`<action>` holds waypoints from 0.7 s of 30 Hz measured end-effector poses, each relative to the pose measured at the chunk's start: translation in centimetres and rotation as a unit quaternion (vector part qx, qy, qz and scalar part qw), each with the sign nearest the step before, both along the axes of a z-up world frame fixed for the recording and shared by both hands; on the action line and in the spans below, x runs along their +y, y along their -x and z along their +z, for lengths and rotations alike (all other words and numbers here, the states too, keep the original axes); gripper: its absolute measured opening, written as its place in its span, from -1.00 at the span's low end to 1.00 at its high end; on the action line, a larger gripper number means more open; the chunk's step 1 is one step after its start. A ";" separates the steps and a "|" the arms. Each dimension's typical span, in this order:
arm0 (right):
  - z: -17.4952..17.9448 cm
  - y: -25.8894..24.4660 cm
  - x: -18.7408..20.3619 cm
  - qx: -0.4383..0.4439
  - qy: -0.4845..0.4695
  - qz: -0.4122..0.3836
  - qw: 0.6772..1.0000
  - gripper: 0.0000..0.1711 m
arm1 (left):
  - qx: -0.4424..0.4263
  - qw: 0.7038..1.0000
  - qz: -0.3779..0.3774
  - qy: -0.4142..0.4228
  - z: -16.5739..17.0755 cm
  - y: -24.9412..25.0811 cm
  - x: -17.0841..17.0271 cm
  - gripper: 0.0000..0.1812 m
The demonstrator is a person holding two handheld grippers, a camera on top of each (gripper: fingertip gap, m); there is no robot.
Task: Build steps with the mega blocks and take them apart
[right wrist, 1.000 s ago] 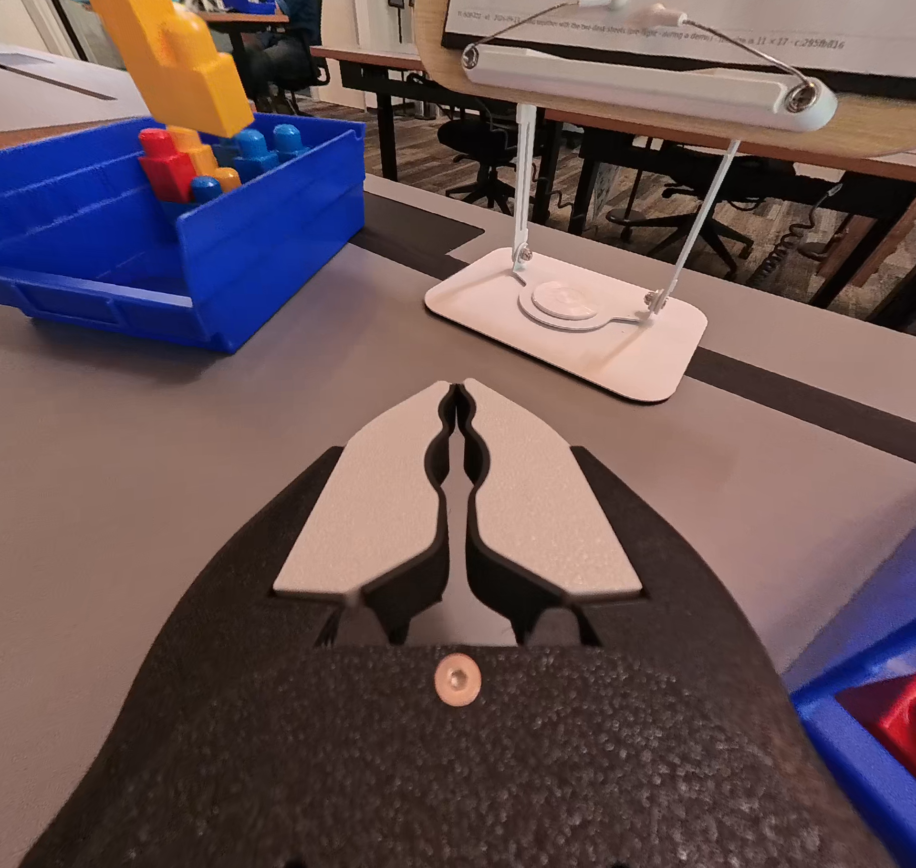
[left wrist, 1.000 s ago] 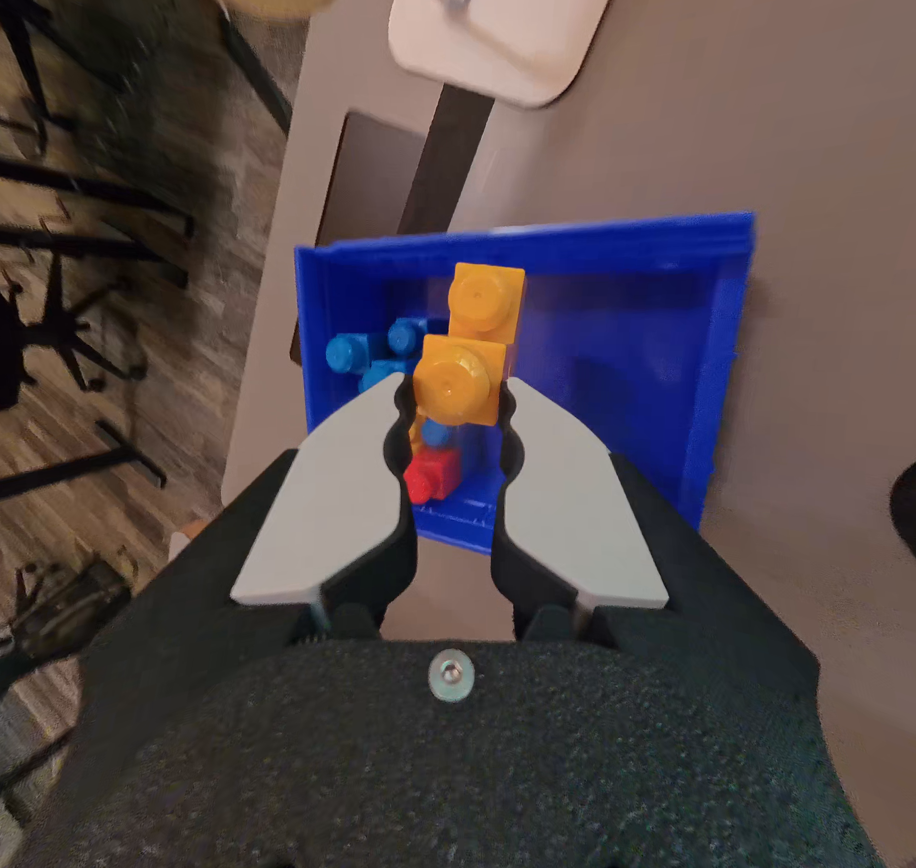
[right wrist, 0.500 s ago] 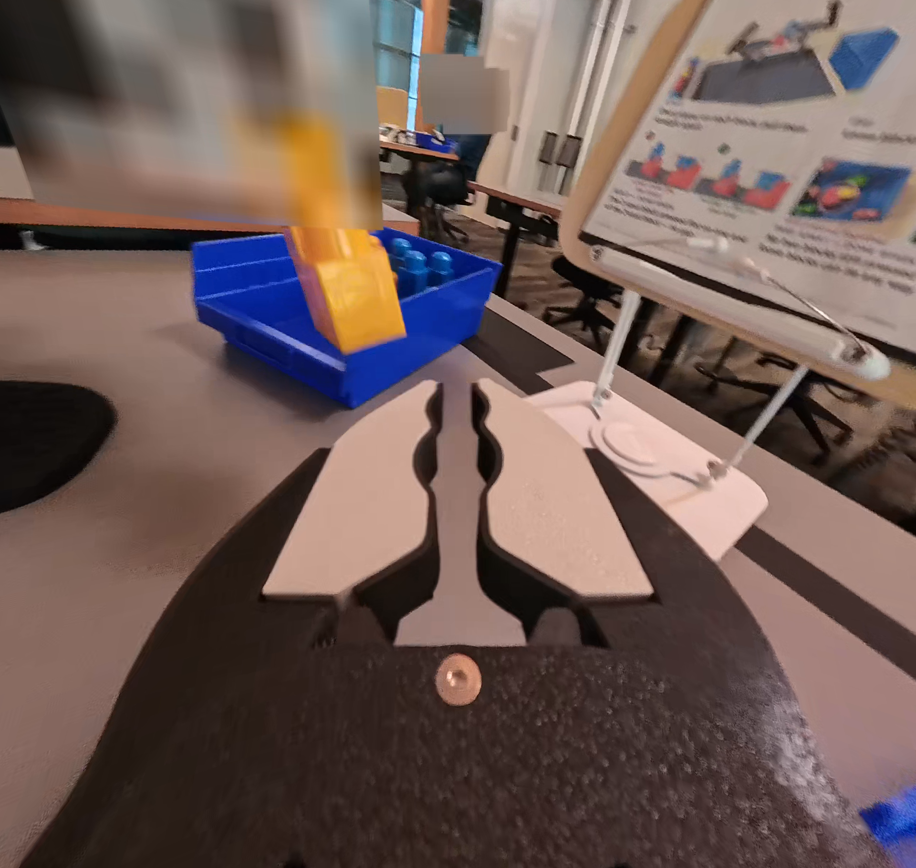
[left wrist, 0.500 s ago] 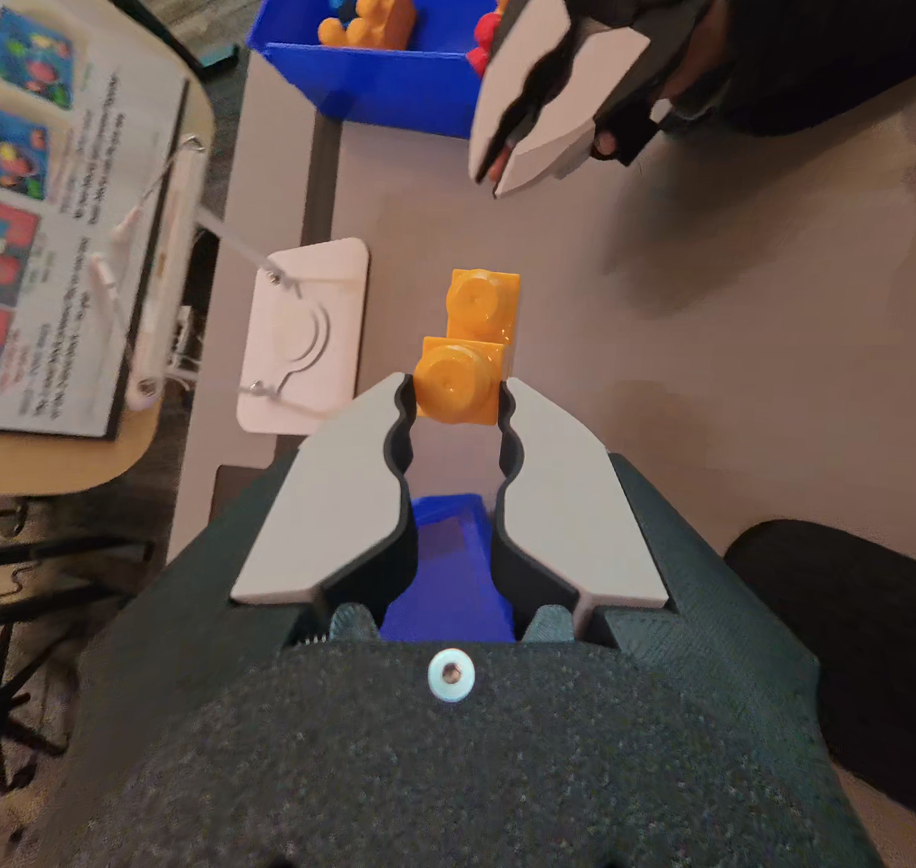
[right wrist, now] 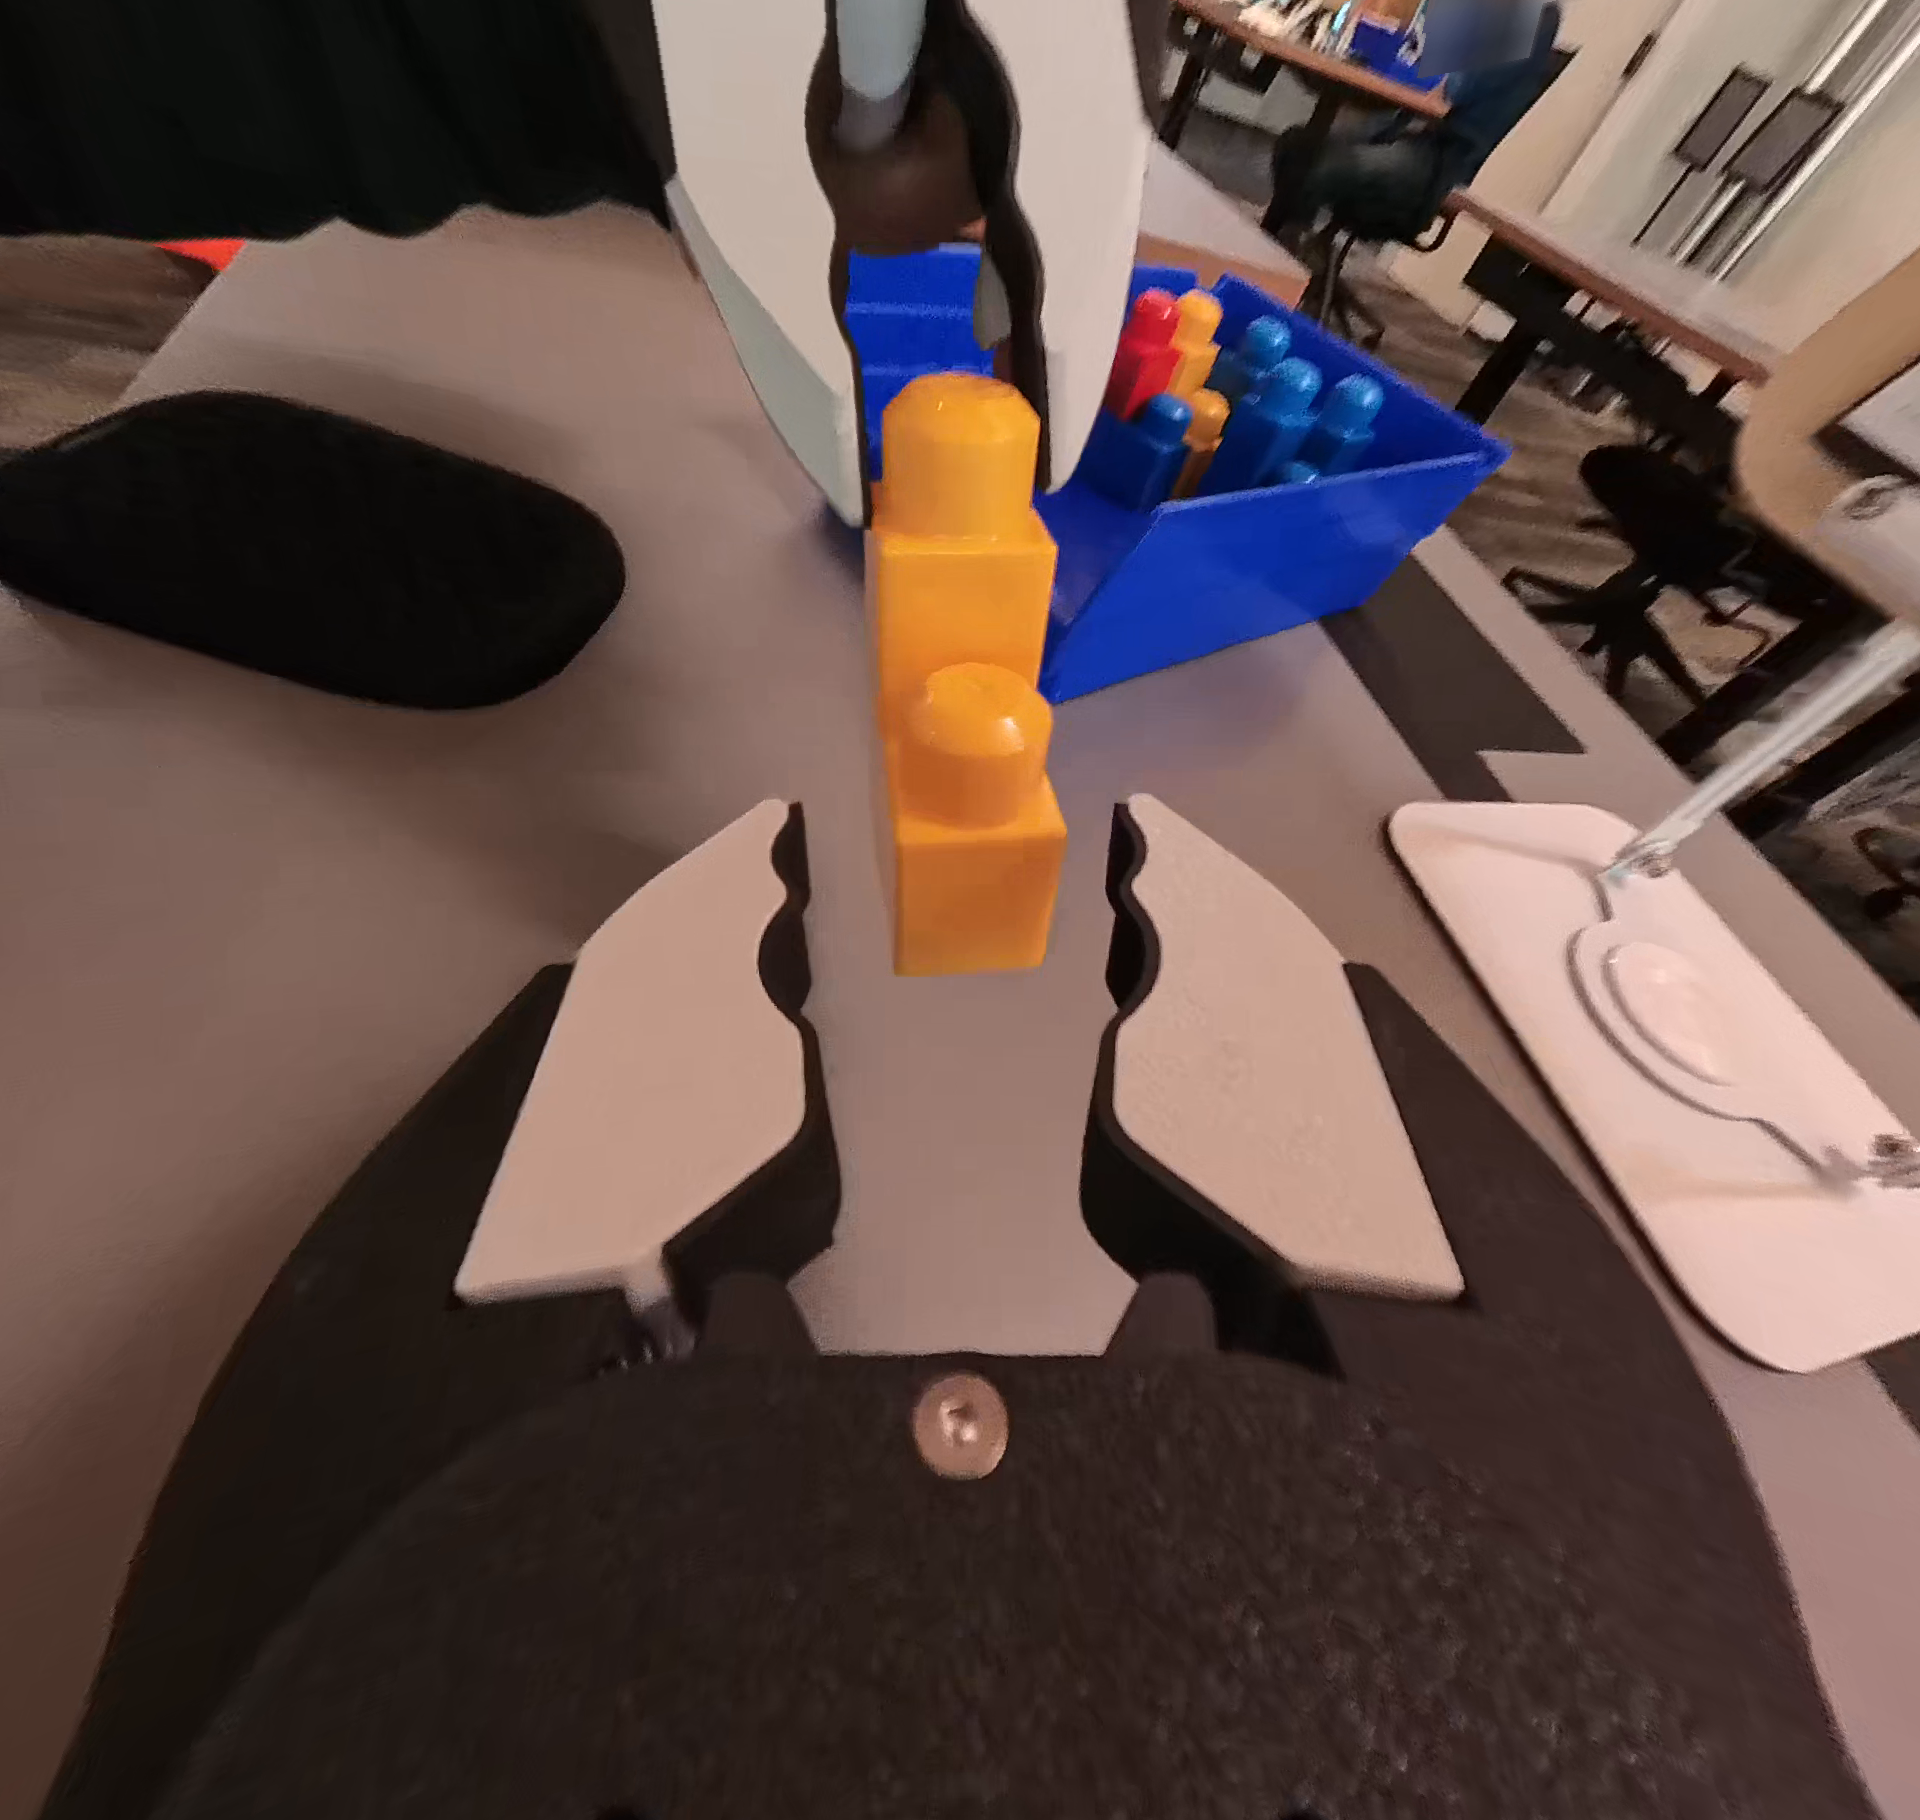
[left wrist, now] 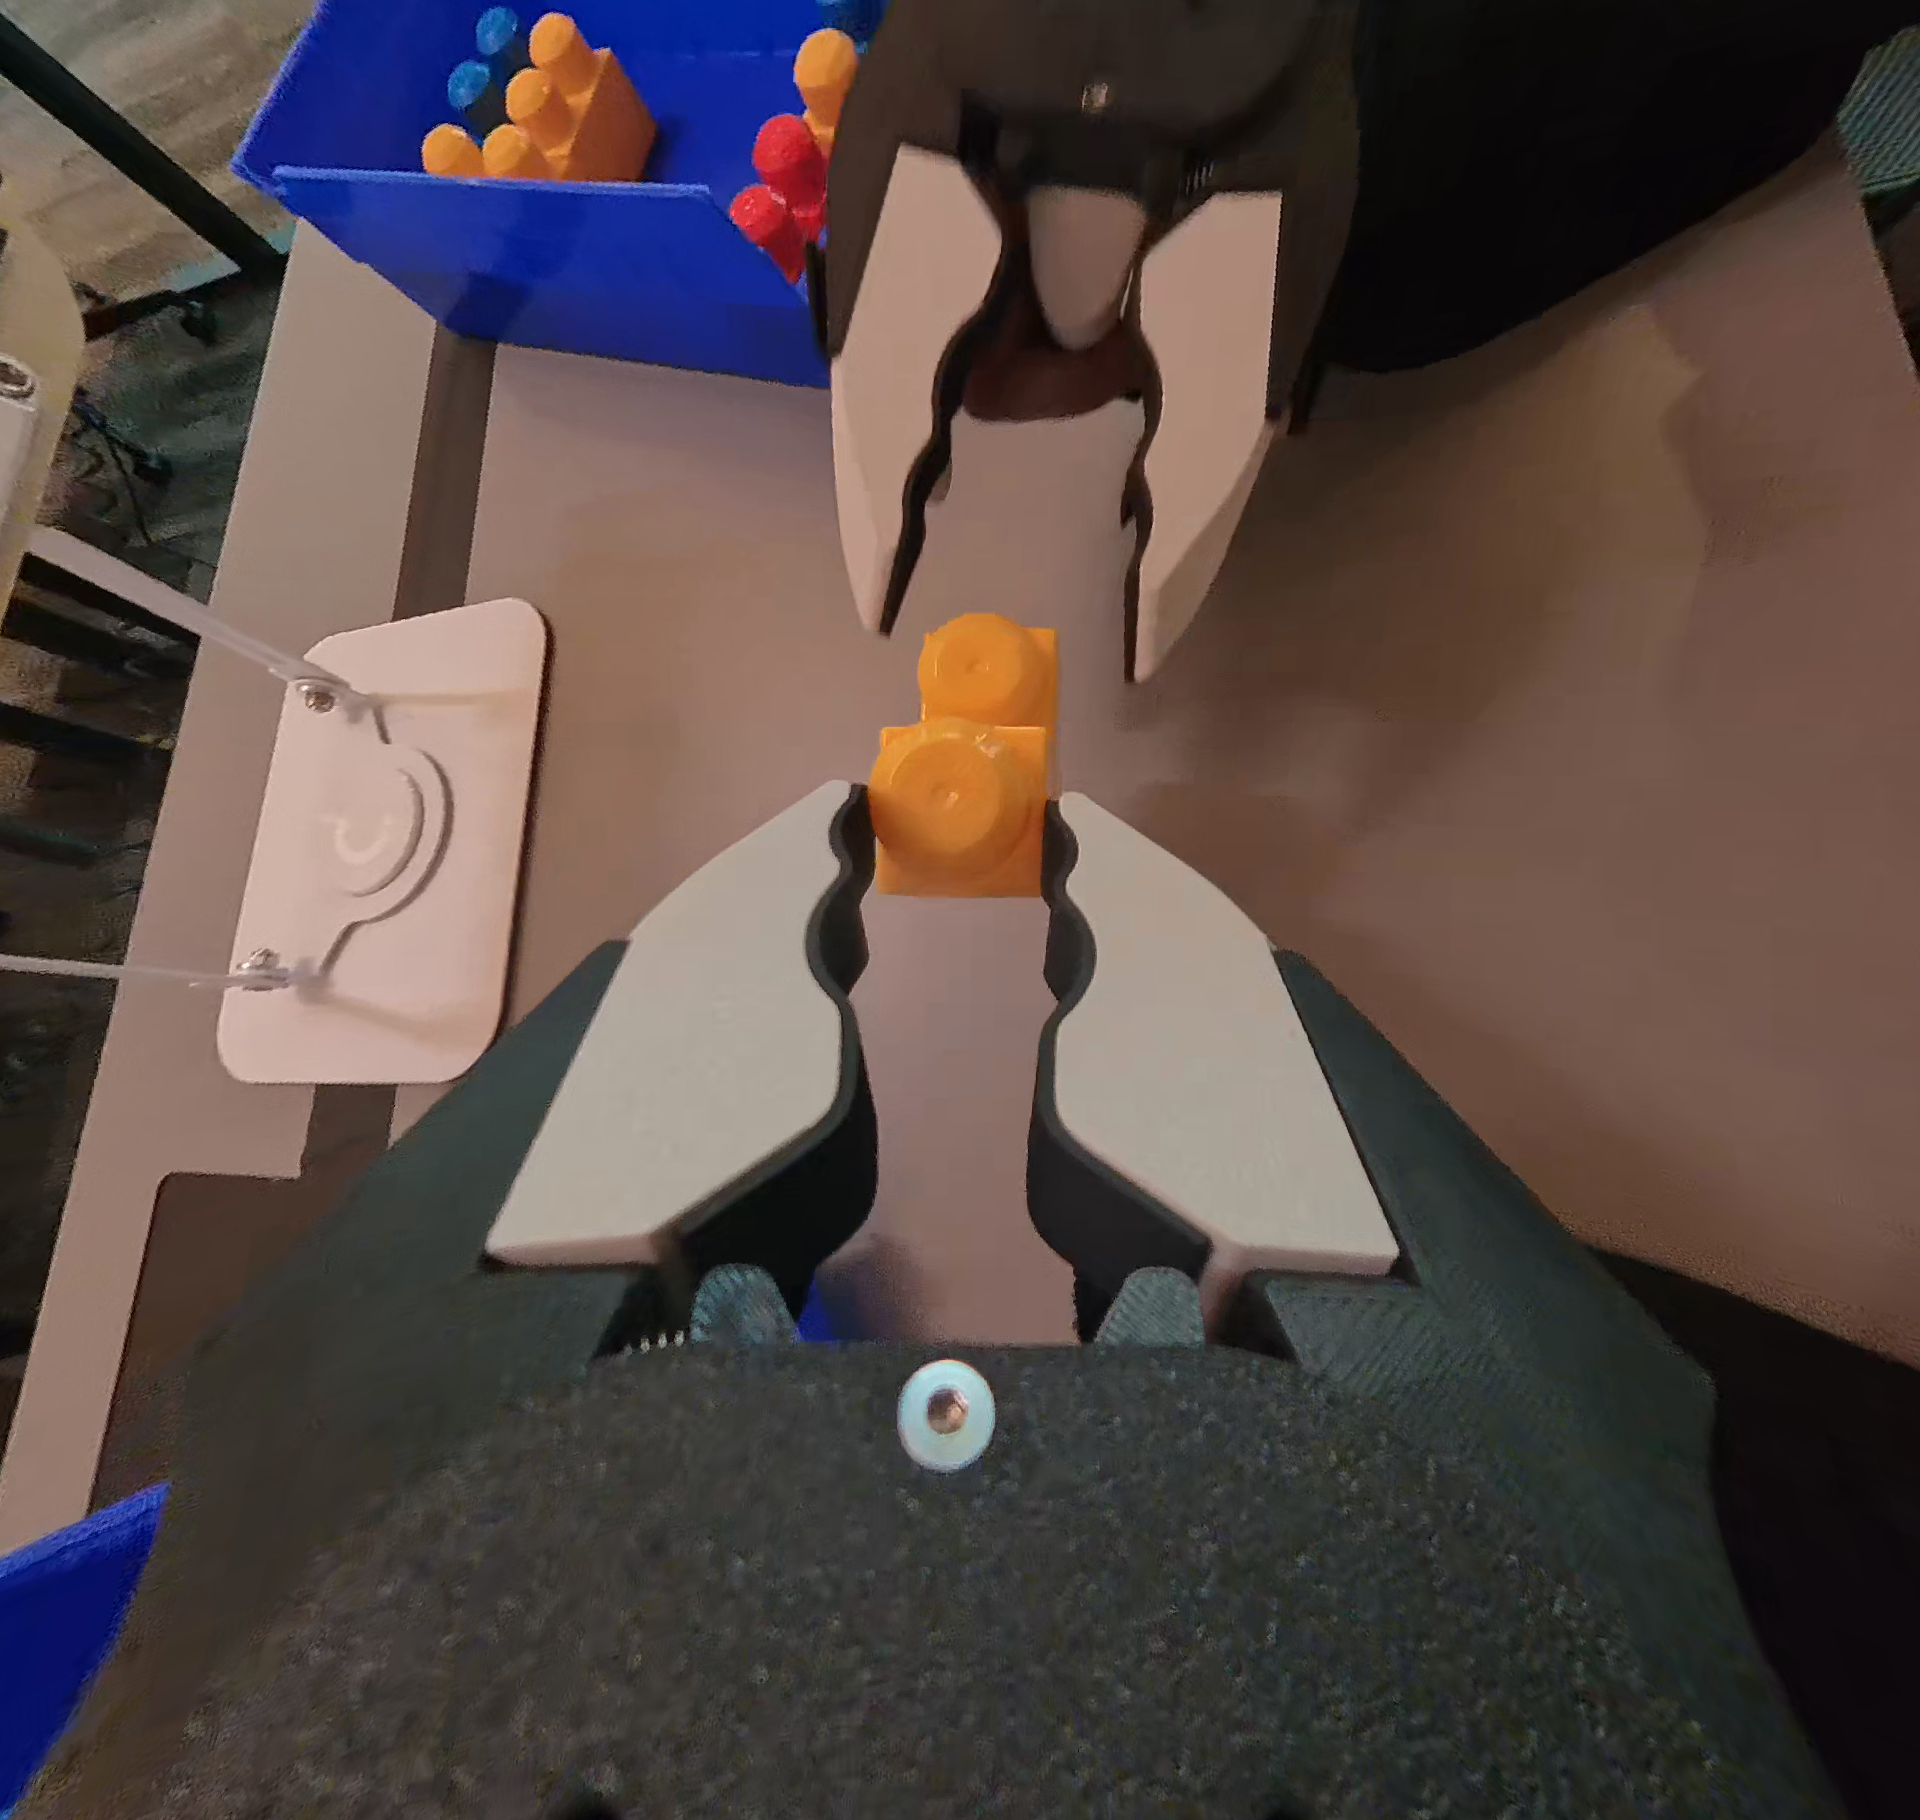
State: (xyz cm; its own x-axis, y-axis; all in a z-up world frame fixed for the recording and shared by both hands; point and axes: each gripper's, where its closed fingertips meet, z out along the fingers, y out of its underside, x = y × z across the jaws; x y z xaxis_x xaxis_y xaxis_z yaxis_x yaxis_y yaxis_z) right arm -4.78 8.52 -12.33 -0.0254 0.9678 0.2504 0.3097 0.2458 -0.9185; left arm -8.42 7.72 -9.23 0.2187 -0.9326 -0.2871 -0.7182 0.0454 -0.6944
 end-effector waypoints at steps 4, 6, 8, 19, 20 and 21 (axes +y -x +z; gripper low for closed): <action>-2.1 0.6 -0.1 -0.031 0.004 -0.002 1.000 -0.35 | -0.027 1.000 -0.013 0.005 -0.2 -1.0 -0.5 -0.69; -2.9 0.8 0.3 -0.035 0.009 -0.013 0.999 -0.53 | -0.036 0.999 -0.020 0.011 -0.6 -1.4 -0.7 -0.69; -3.6 0.9 0.4 -0.039 0.013 -0.011 0.999 -0.57 | -0.038 0.999 -0.021 0.010 -1.1 -1.6 -0.7 -0.69; -1.8 0.5 0.3 0.008 0.052 0.003 0.999 -0.57 | -0.132 0.991 -0.005 -0.012 0.8 -2.1 -0.5 -0.45; -1.4 0.4 0.5 0.018 0.057 0.002 0.998 -0.57 | -0.146 0.989 -0.003 -0.014 1.1 -2.2 -0.5 -0.42; -0.9 0.2 0.5 0.031 0.064 0.004 0.997 -0.57 | -0.163 0.987 0.000 -0.017 1.4 -2.2 -0.4 -0.41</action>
